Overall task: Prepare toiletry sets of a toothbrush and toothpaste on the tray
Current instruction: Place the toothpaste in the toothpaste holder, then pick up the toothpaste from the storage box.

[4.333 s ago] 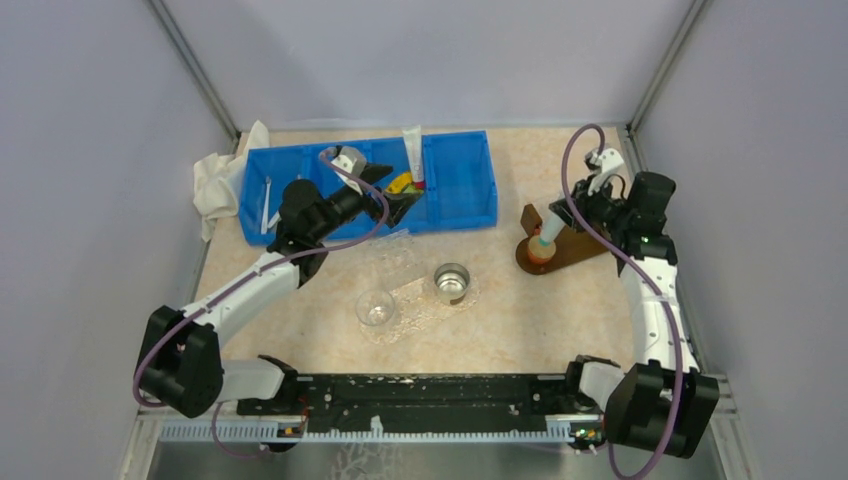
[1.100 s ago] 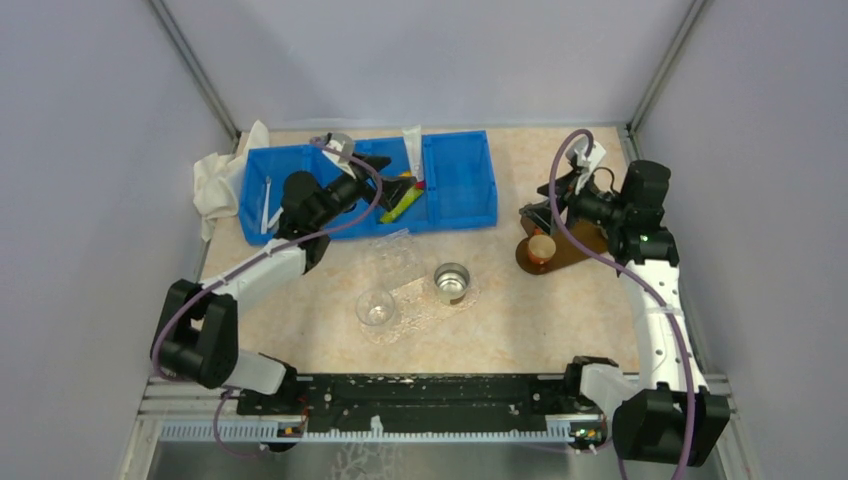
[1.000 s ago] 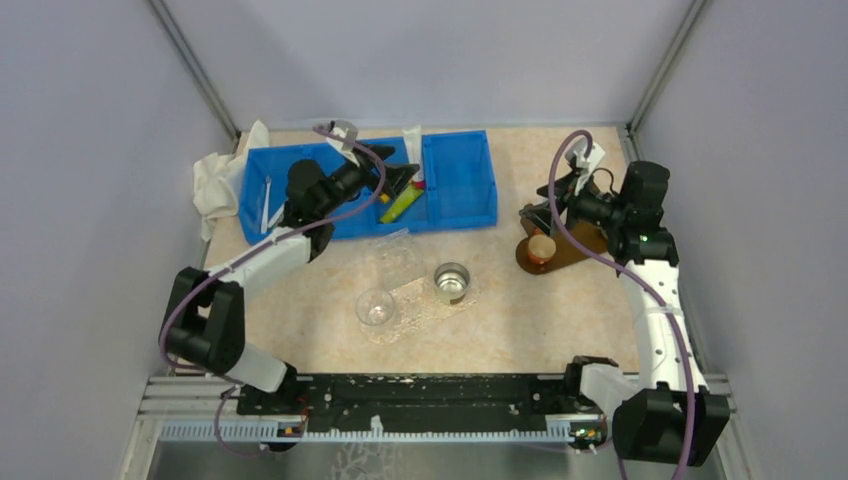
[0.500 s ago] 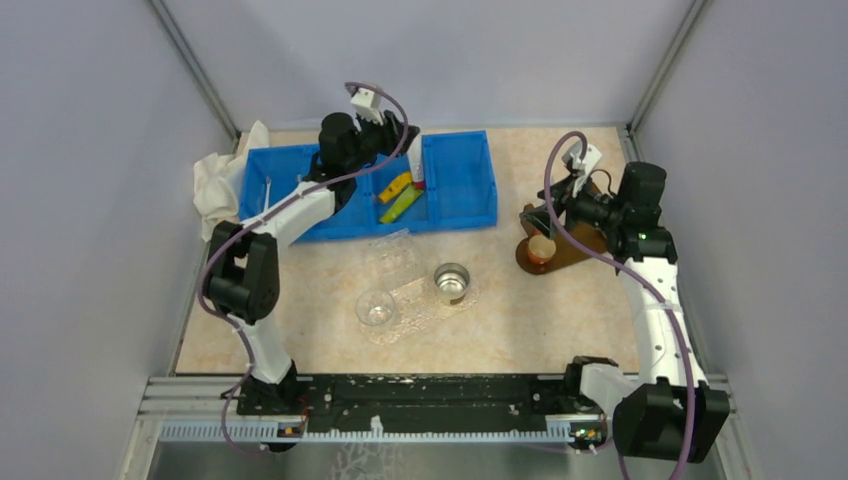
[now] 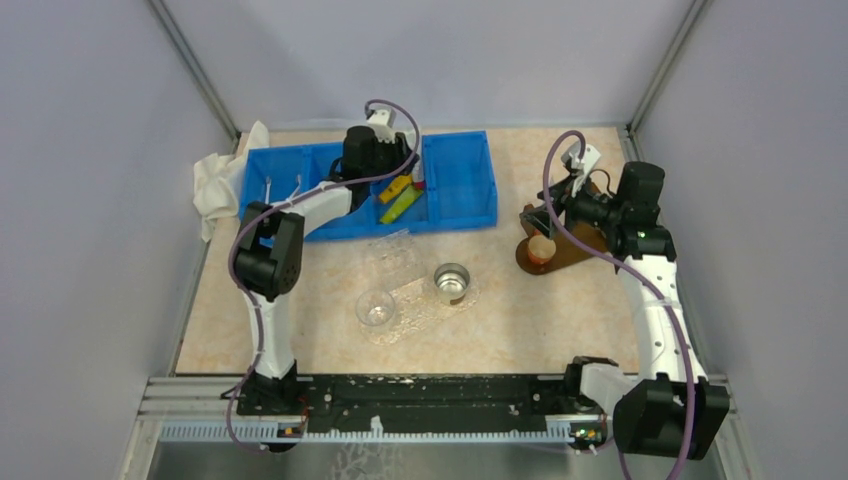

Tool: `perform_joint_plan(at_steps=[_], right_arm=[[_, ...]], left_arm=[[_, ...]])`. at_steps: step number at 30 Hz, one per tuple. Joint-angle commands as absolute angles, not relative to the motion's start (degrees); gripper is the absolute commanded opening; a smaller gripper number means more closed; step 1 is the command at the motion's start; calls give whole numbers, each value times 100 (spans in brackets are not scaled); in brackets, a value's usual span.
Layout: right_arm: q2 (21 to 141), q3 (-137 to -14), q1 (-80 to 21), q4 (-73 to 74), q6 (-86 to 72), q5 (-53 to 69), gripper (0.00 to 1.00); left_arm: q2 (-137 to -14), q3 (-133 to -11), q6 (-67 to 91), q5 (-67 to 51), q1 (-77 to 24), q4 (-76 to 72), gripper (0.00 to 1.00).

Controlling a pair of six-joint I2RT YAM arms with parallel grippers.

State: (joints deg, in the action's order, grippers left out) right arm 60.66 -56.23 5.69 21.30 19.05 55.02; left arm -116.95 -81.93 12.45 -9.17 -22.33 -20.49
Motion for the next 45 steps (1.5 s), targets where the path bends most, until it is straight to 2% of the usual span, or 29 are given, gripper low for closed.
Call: perform_joint_plan(at_steps=[1,10,18,39,45], right_arm=[[6068,-5618,592,1964,1988,5528,64],[6049,-5590,586,1941,1987,5537,64],[6063,-5557,586,1916,1979,5542,64],[6048,-5538,593,1890,1960,5568,64],[6056,-5536,591,1880,1962,5563,64]], left_arm=[[-11922,-8471,1363,-840,-2194,-2179,53],[-12241,-8431,1423,-654,-2182,-2710,57],[-12617,-8646,1537,-771,-2135,-2743,50],[-12978,-8791,1941,-1657,-1945,-2966,47],[-12986,-8777,1991,-1760,-1899,-3021,37]])
